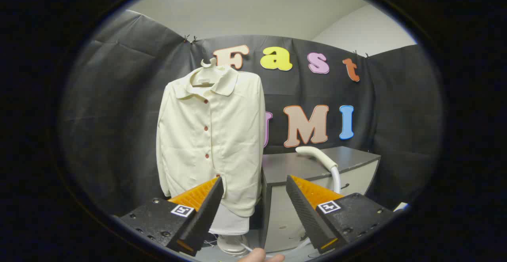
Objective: Iron the clothes twice with a garment steamer, once on the left side and once on the right side.
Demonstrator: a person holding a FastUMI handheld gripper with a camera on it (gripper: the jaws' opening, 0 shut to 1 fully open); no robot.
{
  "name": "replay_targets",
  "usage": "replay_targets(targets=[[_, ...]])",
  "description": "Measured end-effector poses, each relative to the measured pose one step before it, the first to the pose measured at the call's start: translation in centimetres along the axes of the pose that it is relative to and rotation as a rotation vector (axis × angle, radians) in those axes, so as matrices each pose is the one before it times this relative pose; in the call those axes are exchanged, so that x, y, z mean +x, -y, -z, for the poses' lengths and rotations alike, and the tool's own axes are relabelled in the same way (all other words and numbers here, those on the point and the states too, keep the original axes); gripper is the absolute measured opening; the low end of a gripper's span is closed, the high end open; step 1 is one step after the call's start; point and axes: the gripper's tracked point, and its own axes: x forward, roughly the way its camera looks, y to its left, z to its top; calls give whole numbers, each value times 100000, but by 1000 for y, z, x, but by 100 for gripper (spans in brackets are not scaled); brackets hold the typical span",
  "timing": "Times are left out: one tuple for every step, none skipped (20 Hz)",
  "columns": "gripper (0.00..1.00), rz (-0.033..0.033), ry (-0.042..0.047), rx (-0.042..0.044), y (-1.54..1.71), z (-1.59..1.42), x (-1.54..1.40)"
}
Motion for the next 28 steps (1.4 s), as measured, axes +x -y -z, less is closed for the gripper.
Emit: replay_targets(targets=[[98, 231, -1, 38, 50, 79, 109], [98, 263, -18, 69, -88, -29, 17], [98, 189, -65, -76, -28, 95, -76], [98, 60, -13, -171, -23, 0, -6], [98, -57, -38, -217, -148, 3, 35], [98, 286, 5, -327, 27, -47, -27], [98, 84, -27, -177, 54, 57, -122], [97, 1, 177, -112, -35, -7, -34], [97, 266, -16, -82, 42, 49, -88], [97, -30, -1, -201, 37, 6, -137], [97, 169, -149, -265, -11, 74, -172], [97, 262, -24, -324, 101, 31, -146], [97, 258, 201, -313, 113, -31, -148], [97, 255, 12, -153, 102, -17, -107], [97, 198, 31, 93, 93, 118, -71], [97, -124, -3, 42, -75, -8, -210], [97, 40, -61, -250, -22, 8, -103], [97, 87, -62, -418, 99, -108, -40], [97, -19, -20, -159, 9, -76, -52], [97, -94, 99, 5, 58, -65, -76], [97, -151, 252, -87, 41, -165, -10], [97, 97, 90, -167, 148, -127, 38], [97, 280, 176, -572, 278, -52, 42], [98, 747, -676, 61, 437, -49, 165], [98, 229, -962, 571, 385, 254, 40], [97, 174, -307, 600, 333, -209, 262], [97, 277, 85, 449, 485, -307, 426], [96, -10, -364, 386, 507, -147, 371]])
